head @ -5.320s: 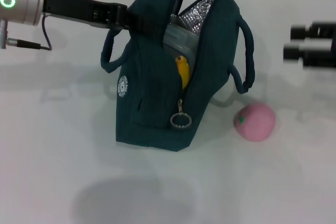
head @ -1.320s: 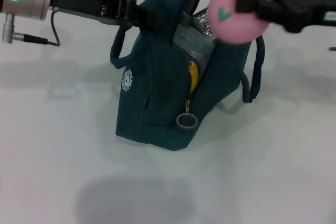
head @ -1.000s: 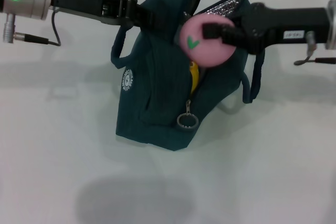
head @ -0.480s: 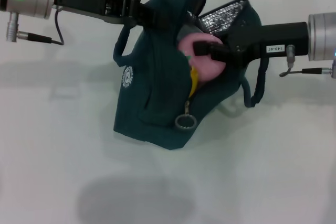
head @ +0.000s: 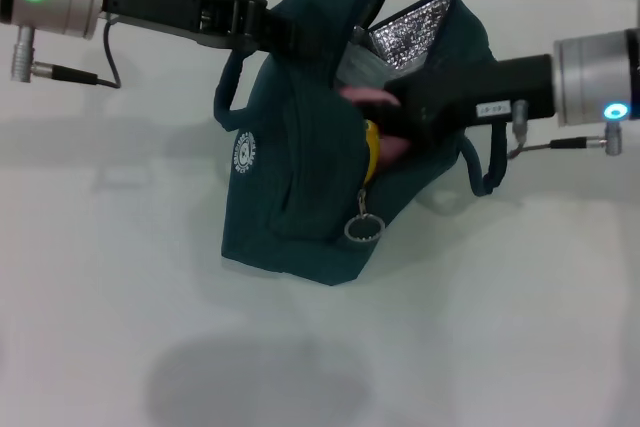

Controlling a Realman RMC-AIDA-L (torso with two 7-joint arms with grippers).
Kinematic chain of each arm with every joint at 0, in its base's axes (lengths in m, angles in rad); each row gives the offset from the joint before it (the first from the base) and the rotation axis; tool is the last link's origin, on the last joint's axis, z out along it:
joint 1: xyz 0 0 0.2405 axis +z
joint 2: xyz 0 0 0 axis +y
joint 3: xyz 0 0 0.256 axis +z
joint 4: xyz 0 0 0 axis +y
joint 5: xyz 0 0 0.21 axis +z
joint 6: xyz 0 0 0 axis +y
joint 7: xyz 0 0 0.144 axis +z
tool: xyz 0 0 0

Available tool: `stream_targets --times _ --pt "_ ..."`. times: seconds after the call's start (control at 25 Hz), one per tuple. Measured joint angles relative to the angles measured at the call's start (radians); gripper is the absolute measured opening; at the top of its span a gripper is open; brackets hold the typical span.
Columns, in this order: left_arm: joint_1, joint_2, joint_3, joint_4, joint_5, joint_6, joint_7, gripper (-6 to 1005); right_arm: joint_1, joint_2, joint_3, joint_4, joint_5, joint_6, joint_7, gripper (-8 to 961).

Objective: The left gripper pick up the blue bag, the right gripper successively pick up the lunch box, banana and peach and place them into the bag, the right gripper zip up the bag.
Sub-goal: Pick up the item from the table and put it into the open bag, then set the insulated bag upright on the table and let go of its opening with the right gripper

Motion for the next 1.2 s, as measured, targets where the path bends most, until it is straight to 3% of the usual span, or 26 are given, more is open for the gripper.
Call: stream_targets --times 0.56,1.0,1.2 --pt "-0.002 0.003 0.0 -0.027 0.001 -0.005 0.011 38 0.005 0.003 -0.058 -0.025 0.029 0.074 -0.01 152" --pt "0.002 0.005 0.0 -0.027 0.001 -0.006 0.022 38 -0.049 -0.005 -0.043 -0.052 0.119 0.072 -0.03 608" --pt "0.008 0.005 -0.006 -0.027 0.001 -0.006 0.03 38 -0.152 -0.008 -0.008 -0.117 0.252 0.023 -0.125 629"
